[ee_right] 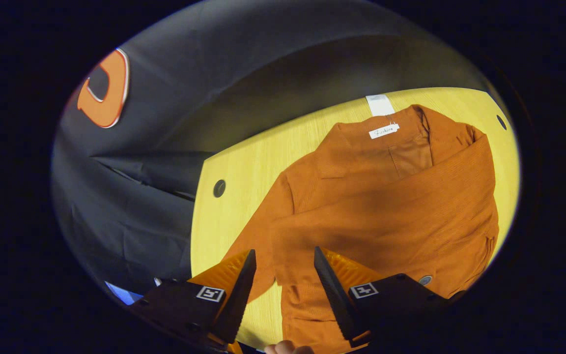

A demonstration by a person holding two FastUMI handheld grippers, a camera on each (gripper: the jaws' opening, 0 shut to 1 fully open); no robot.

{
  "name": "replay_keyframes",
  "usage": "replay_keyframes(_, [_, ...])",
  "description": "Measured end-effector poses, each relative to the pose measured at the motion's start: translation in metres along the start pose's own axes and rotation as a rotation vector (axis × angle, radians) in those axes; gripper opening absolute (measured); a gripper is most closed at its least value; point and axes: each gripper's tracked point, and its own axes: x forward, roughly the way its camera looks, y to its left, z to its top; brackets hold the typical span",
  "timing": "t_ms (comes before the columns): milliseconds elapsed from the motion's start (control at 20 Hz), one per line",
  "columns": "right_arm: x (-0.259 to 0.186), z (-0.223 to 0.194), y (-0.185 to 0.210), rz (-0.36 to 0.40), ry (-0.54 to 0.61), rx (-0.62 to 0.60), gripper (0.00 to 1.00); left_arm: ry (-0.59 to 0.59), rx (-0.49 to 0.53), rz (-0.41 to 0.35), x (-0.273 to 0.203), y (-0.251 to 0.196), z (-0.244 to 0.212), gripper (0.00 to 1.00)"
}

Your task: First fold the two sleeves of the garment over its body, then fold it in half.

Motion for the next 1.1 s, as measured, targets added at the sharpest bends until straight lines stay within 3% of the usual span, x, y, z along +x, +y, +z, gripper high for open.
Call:
replay_keyframes(50, [-0.014, -0.003, -0.004, 0.004, -0.001, -0.031, 0.76, 0.015, -0.064, -0.008, 0.006, 0.001, 0.005, 0.98])
replay_keyframes(100, [-0.031, -0.008, -0.011, 0.006, -0.006, -0.066, 0.88, 0.036, -0.116, -0.007, 0.013, 0.004, 0.013, 0.98])
replay_keyframes(200, [-0.062, -0.013, -0.027, 0.004, -0.034, -0.131, 0.82, 0.059, -0.164, 0.048, 0.025, 0.024, 0.031, 0.98])
replay_keyframes(250, [-0.081, -0.017, -0.034, 0.008, -0.055, -0.154, 0.9, 0.067, -0.18, 0.069, 0.032, 0.034, 0.039, 0.98])
replay_keyframes(350, [-0.114, -0.023, -0.059, -0.009, -0.093, -0.192, 0.85, 0.149, -0.203, 0.088, 0.05, 0.044, 0.037, 0.98])
replay_keyframes(400, [-0.128, -0.027, -0.072, -0.023, -0.112, -0.208, 0.95, 0.192, -0.224, 0.09, 0.06, 0.048, 0.035, 0.96])
replay_keyframes(550, [-0.177, -0.038, -0.115, -0.094, -0.18, -0.259, 0.97, 0.316, -0.303, 0.072, 0.086, 0.055, 0.023, 0.96])
replay_keyframes(650, [-0.212, -0.041, -0.153, -0.188, -0.26, -0.262, 0.97, 0.384, -0.323, 0.07, 0.098, 0.065, 0.019, 1.0])
replay_keyframes(800, [-0.242, -0.08, -0.171, -0.199, -0.292, -0.244, 0.97, 0.475, -0.331, 0.06, 0.116, 0.063, 0.026, 0.96])
replay_keyframes(900, [-0.256, -0.107, -0.184, -0.188, -0.29, -0.224, 0.97, 0.554, -0.415, 0.029, 0.127, 0.062, 0.026, 0.96])
replay_keyframes(1100, [-0.281, -0.147, -0.217, -0.204, -0.305, -0.138, 0.94, 0.676, -0.634, 0.053, 0.127, 0.079, 0.025, 0.95])
